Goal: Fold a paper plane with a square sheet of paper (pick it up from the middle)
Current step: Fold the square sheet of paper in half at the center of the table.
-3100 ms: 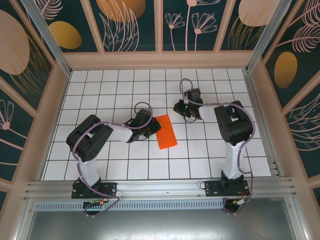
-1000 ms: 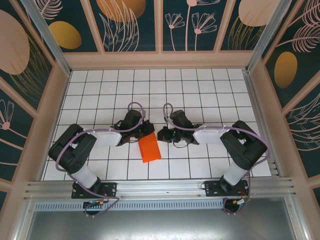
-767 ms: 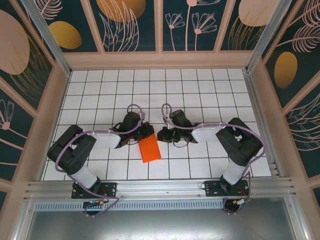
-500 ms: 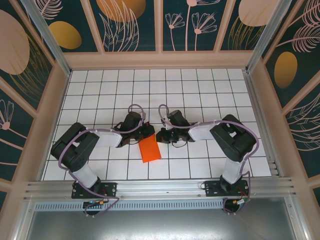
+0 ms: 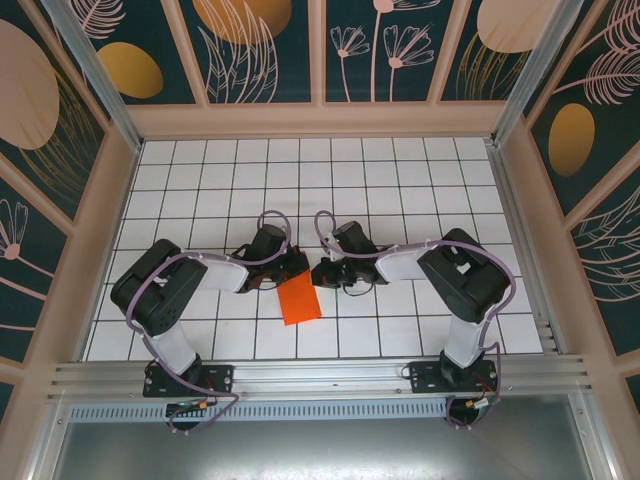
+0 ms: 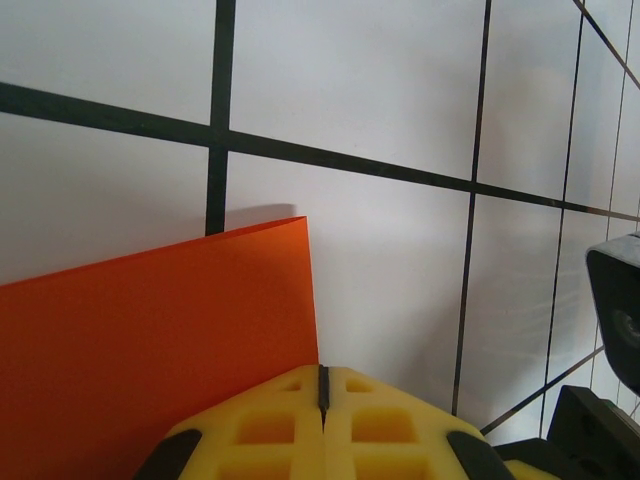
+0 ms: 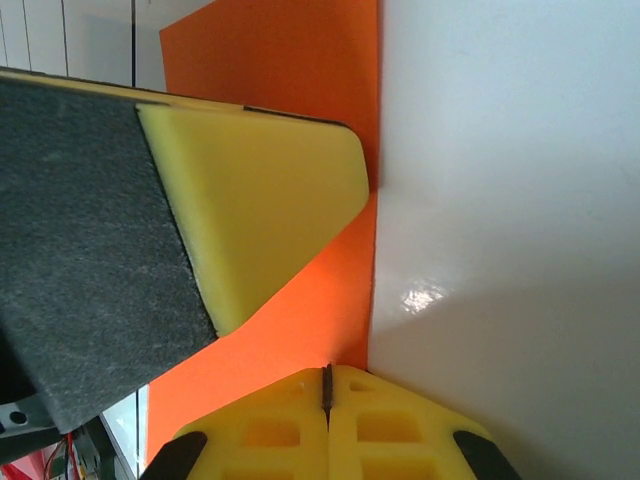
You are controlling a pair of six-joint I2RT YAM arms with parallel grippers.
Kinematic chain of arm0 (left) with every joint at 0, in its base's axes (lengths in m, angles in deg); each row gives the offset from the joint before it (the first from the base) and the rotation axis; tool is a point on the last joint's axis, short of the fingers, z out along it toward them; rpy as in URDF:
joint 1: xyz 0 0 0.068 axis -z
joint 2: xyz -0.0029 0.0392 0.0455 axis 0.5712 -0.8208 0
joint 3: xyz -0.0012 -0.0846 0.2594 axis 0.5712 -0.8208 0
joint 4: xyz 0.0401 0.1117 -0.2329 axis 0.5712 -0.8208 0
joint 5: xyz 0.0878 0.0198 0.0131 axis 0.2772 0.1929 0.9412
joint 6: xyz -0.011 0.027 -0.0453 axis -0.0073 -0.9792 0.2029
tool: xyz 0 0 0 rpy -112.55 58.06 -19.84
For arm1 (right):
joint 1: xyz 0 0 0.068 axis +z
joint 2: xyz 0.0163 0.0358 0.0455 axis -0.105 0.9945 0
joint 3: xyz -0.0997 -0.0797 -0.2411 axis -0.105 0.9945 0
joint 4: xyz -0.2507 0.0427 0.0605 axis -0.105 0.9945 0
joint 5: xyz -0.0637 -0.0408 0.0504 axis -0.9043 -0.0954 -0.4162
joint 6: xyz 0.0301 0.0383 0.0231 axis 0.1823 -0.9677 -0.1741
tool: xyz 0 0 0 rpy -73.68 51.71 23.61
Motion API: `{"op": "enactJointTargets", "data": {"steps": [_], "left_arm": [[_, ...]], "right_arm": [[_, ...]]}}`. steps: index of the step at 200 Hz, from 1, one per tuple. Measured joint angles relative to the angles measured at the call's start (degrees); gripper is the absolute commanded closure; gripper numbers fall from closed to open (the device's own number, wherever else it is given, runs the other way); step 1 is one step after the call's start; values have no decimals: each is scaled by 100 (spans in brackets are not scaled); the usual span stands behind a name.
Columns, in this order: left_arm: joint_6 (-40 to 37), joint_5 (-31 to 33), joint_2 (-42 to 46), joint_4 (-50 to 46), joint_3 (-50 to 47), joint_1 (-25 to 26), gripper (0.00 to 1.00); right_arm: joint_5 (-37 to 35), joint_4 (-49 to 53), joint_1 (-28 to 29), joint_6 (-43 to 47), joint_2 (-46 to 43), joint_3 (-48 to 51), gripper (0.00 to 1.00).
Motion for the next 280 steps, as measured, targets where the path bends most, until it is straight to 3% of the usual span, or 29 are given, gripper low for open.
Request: {"op": "enactJointTargets", "data": {"steps": [95, 201, 280], "left_arm": [[44, 44, -15, 7, -2, 2, 100], [90, 48, -15, 254, -127, 2, 100], [90, 48, -26, 291, -138, 2, 100]], "right_arm": [[-195, 442, 101, 111, 15, -190, 100], [-236, 1163, 348, 164, -662, 271, 100], [-472, 1012, 363, 138, -413, -387, 100]]}}
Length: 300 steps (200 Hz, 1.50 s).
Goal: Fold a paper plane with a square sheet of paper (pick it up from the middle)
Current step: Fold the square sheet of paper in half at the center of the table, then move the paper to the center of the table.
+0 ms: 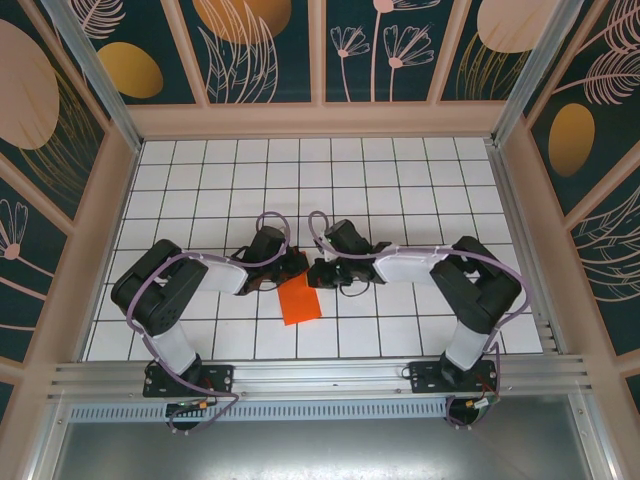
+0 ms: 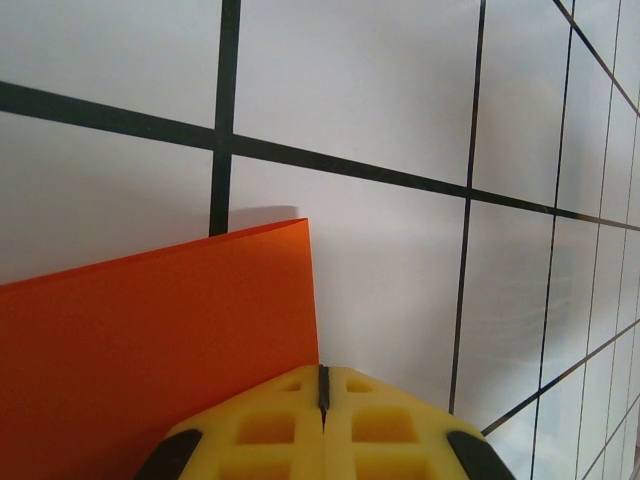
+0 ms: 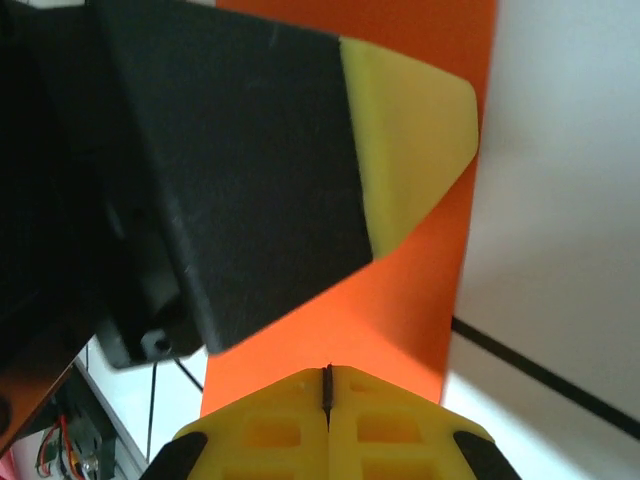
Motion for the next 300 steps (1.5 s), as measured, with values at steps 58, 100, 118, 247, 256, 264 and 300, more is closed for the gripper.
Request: {"op": "enactJointTargets", "data": {"steps": [58, 100, 118, 247, 256, 264, 300], "left_arm": [[24, 0, -24, 50, 0, -2, 100], [44, 11, -33, 118, -24, 0, 100], [46, 13, -33, 144, -37, 0, 100], [-560, -48, -140, -365, 535, -2, 84], [-608, -46, -127, -466, 726, -2, 76], [-647, -20, -94, -557, 894, -2, 70], [-791, 304, 590, -1099, 1322, -118, 37]], "right_arm": [[-26, -28, 201, -13, 229, 35, 100], [-142, -245, 328, -101, 118, 358, 100], [-175, -319, 378, -170, -63, 597, 100], [-870, 568, 636, -367, -1445, 1169, 100], [-957, 531, 538, -402, -1550, 1082, 100], [-1032, 461, 422, -444, -1609, 1008, 100], [-1207, 232, -243, -492, -1486, 743, 100]]}}
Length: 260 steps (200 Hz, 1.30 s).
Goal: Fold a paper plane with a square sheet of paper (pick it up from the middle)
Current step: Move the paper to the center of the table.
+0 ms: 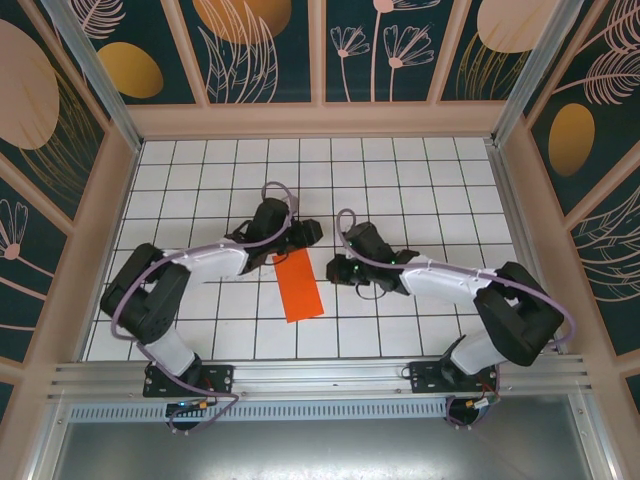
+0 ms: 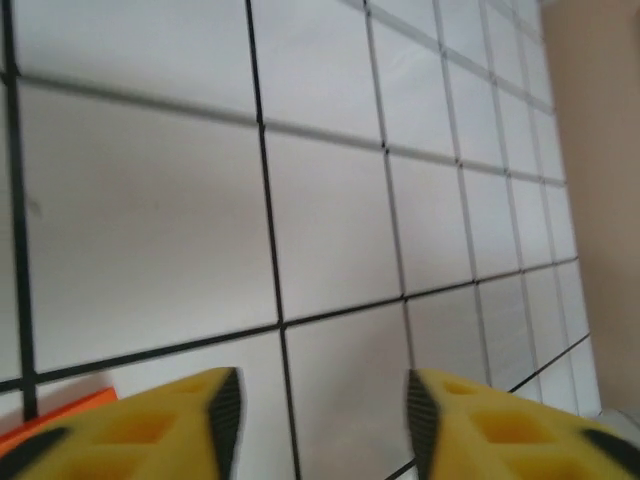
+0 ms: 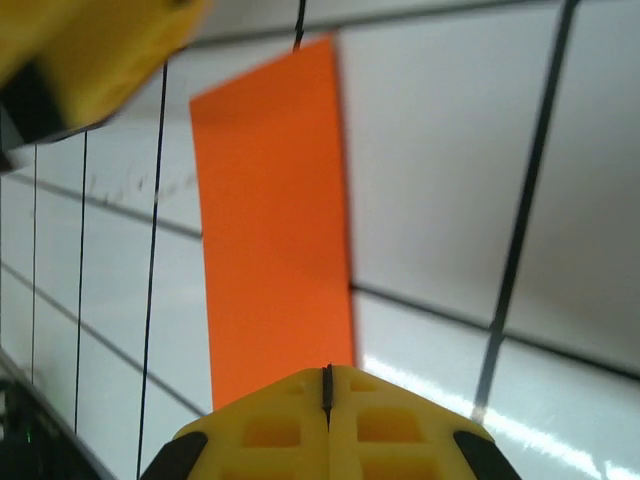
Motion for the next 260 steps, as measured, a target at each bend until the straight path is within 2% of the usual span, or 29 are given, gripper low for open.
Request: {"op": "enactJointTargets", "data": {"steps": [37, 66, 102, 152, 164, 185, 212, 260], "left_arm": [[-68, 765, 789, -608, -131, -409, 2], [-223, 1228, 1346, -866, -634, -439, 1], [-317, 1364, 1593, -1060, -944, -439, 1], [-398, 861, 1663, -973, -1263, -435, 3], [-367, 717, 1663, -881, -1325, -431, 5], [-232, 492, 1663, -649, -1429, -358, 17], [68, 221, 1655, -232, -1561, -90, 42], [713, -63, 1060, 608, -1558, 501, 81]], "right_arm": [[98, 61, -184, 269, 1158, -1043, 100], [269, 101, -142, 439, 2186, -1965, 100], [363, 195, -85, 501, 3064, -2645, 100], [31, 24, -223, 299, 2997, -2485, 100], [-46, -107, -367, 195, 2791, -2184, 100], [-236, -127, -680, 118, 2409, -1729, 100], [-111, -293, -949, 184, 1878, -1108, 100], [551, -811, -949, 372, 1237, -490, 100]]}}
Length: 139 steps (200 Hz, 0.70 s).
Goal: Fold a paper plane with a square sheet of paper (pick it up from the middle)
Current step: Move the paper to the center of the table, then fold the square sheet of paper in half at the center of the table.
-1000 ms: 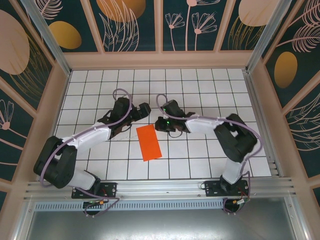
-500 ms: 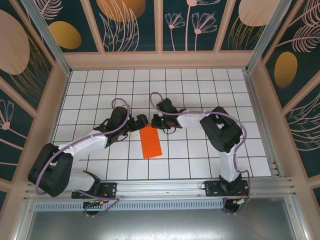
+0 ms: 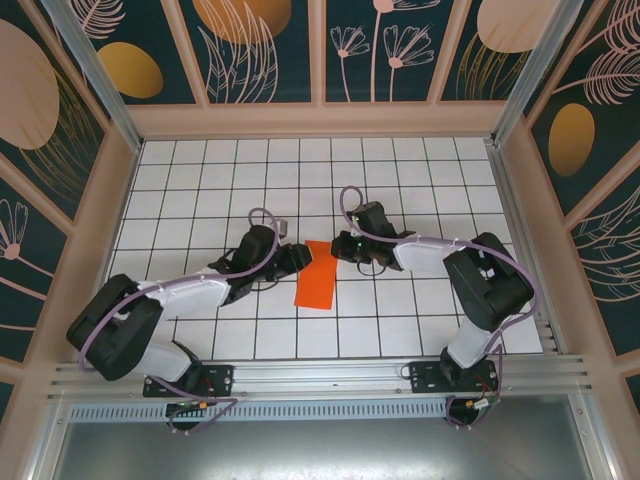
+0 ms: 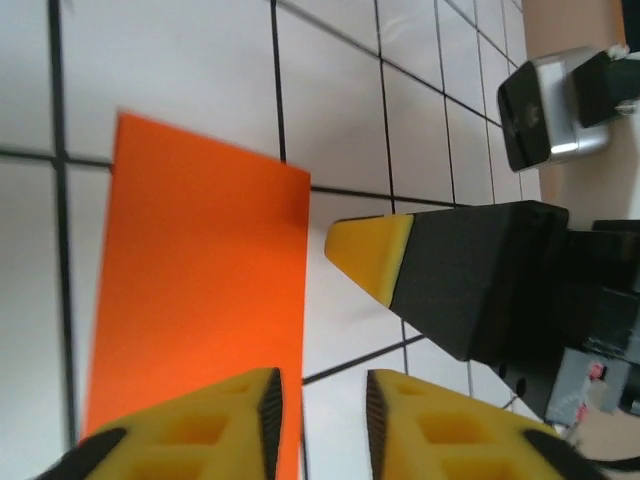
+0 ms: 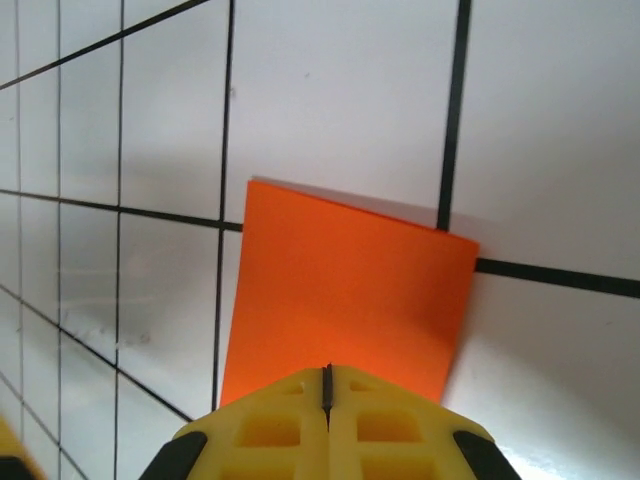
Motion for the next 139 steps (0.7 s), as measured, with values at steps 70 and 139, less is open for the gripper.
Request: {"op": "enactJointTargets", "data": {"steps": [70, 139], "left_arm": [[400, -142, -960, 352, 197, 367, 100], [417, -160, -1320, 330, 402, 417, 100]], "right_arm": [[531, -70, 7, 166, 155, 216, 100], [551, 26, 7, 284, 514, 20, 100]]}}
